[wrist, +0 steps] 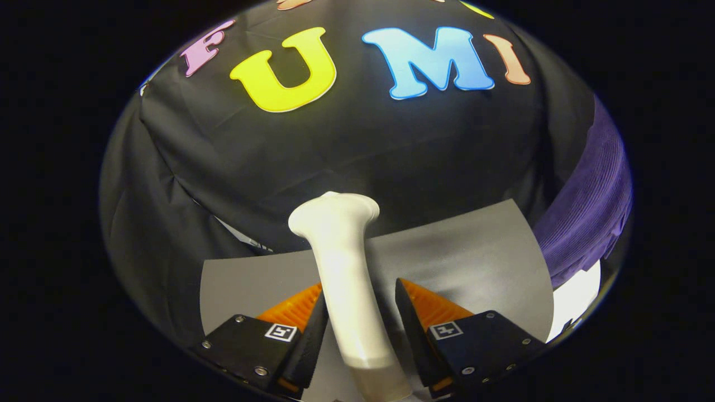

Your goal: Iron the clothes twice with a garment steamer, once on the left side and once on the right side.

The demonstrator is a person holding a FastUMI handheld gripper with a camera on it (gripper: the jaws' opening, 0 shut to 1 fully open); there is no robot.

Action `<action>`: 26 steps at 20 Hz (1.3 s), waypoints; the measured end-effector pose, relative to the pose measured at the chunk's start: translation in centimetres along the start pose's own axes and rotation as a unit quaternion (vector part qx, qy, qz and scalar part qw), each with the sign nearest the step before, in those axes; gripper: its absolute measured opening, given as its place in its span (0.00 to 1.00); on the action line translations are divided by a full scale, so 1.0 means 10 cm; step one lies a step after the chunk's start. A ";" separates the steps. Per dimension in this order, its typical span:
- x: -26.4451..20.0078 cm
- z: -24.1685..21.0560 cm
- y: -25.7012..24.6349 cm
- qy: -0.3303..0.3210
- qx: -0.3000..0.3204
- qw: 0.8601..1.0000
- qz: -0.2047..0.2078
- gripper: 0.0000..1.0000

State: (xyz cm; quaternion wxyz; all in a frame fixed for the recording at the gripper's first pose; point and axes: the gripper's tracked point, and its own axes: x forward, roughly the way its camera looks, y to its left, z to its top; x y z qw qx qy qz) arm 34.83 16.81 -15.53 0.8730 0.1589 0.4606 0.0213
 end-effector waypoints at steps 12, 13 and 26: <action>0.02 0.01 0.01 -0.054 -0.048 0.997 -0.030 0.34; 0.02 0.00 0.01 -0.060 -0.063 0.995 -0.038 0.34; -0.92 -0.22 -0.11 -0.215 -0.097 0.971 -0.036 0.33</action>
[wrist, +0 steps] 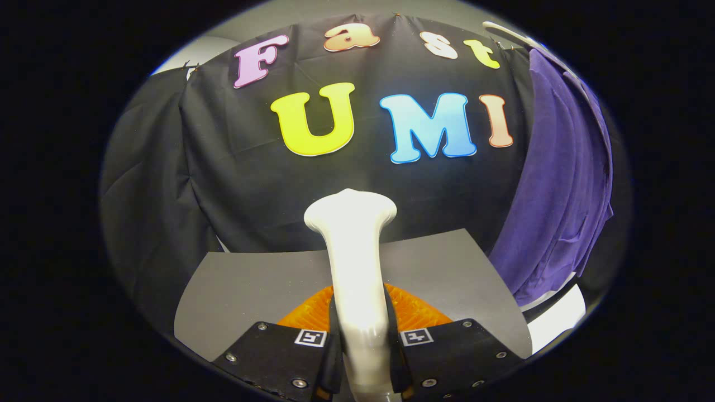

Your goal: Iron the clothes twice with a garment steamer, once on the left side and once on the right side.

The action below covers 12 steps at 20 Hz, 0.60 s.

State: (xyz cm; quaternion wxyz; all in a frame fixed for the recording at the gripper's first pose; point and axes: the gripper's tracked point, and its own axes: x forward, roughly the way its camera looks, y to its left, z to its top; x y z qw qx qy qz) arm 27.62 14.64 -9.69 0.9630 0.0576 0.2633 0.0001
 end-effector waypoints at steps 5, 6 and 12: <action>-0.64 0.14 -0.33 -0.047 -0.043 0.997 0.032 0.33; -0.78 0.15 -0.43 -0.059 -0.047 0.996 0.040 0.33; -1.60 0.18 -1.28 -0.106 -0.054 0.992 0.051 0.33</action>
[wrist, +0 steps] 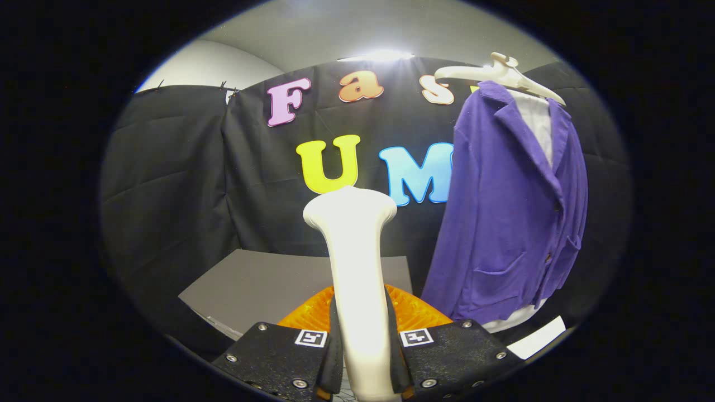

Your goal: Iron the clothes twice with a garment steamer, once on the left side and once on the right side.

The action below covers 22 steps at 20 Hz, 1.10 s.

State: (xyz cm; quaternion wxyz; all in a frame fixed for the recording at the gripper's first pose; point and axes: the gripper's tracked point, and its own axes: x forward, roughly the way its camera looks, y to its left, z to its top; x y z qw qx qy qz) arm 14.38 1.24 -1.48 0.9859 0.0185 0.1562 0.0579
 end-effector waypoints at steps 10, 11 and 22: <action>-0.97 0.34 -0.73 -0.069 0.009 0.998 0.001 0.33; -1.03 0.40 -0.80 -0.077 0.014 0.997 -0.004 0.33; -0.60 0.88 -1.70 -0.121 0.066 0.982 -0.132 0.33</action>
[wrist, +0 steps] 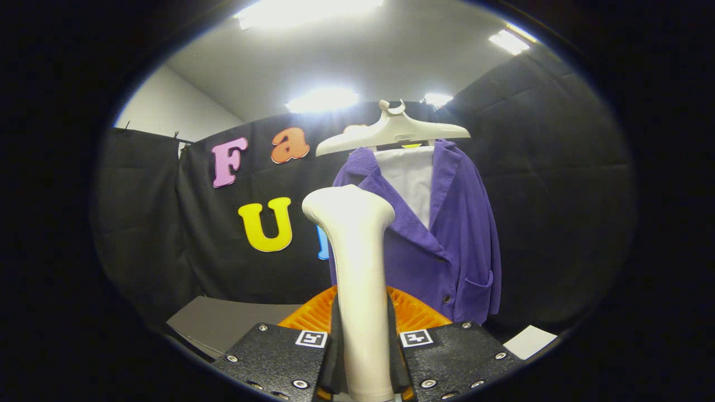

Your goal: Iron the clothes twice with a garment steamer, once on the left side and once on the right side.

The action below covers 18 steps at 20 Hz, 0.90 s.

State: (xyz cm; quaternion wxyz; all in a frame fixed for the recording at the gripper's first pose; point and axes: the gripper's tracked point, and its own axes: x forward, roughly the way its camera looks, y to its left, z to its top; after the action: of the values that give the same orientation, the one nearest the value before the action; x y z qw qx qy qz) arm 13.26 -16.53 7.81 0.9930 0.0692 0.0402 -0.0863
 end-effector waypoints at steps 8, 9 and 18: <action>0.56 -0.06 -0.19 -0.018 -0.004 0.997 -0.075 0.33; 0.61 -0.10 -0.19 -0.017 -0.004 0.997 -0.079 0.33; 0.83 -0.83 -0.29 0.039 -0.022 0.994 -0.098 0.33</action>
State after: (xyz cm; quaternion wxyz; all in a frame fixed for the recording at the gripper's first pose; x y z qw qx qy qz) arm 20.31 -19.50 -1.55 0.9787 0.0463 0.0876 -0.1797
